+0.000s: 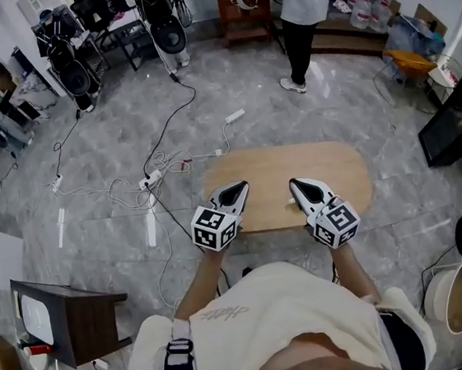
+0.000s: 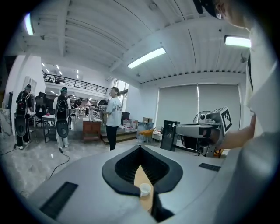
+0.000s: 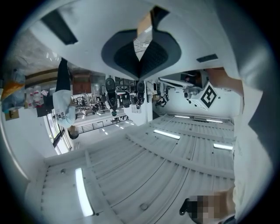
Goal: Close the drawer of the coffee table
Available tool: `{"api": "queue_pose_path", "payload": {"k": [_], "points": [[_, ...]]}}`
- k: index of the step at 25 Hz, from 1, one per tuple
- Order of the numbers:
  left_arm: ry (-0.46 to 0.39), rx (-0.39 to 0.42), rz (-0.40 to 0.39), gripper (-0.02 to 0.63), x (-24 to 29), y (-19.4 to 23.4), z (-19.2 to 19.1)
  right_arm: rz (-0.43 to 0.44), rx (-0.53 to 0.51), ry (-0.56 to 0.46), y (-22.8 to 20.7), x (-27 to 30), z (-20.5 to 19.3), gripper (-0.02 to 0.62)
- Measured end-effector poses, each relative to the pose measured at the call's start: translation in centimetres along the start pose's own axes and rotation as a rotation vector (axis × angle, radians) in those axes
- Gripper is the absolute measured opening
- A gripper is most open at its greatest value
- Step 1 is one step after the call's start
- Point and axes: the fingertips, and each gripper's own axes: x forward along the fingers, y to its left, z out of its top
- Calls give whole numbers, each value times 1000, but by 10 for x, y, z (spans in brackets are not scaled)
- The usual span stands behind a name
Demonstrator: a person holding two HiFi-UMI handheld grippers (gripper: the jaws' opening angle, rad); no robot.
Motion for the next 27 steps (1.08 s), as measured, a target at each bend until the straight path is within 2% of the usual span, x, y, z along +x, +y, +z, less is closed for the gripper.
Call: {"api": "queue_pose_path", "payload": {"k": [4, 18, 27], "points": [[6, 11, 9, 5, -7, 2, 5, -11, 48, -31, -2, -2, 4, -6], [-19, 29, 14, 5, -16, -19, 9, -21, 29, -65, -3, -20, 9, -6], [-10, -6, 33, 5, -39, -18, -9, -2, 24, -53, 24, -20, 2, -6]]}}
